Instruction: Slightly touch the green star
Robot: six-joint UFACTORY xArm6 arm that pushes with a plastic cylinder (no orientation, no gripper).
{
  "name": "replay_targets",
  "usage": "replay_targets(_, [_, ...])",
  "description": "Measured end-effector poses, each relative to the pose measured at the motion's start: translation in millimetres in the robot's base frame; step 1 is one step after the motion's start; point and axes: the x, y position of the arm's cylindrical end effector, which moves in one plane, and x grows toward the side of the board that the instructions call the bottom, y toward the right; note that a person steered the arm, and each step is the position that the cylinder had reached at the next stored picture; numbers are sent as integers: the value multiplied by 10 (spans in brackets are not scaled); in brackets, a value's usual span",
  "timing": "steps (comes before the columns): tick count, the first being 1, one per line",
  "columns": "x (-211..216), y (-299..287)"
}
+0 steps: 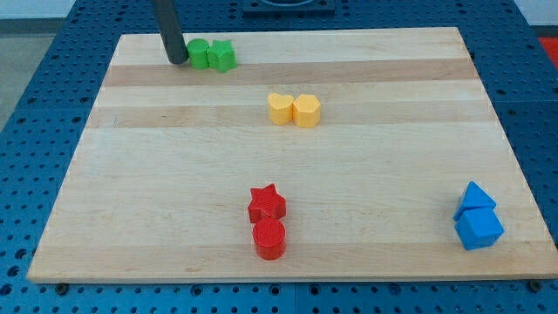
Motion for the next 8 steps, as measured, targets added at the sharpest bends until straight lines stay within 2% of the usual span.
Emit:
replay_targets(2, [98,0])
replay_targets(3, [365,28])
replay_targets(4, [452,270])
replay_targets(6, [452,951])
replay_targets(8, [451,880])
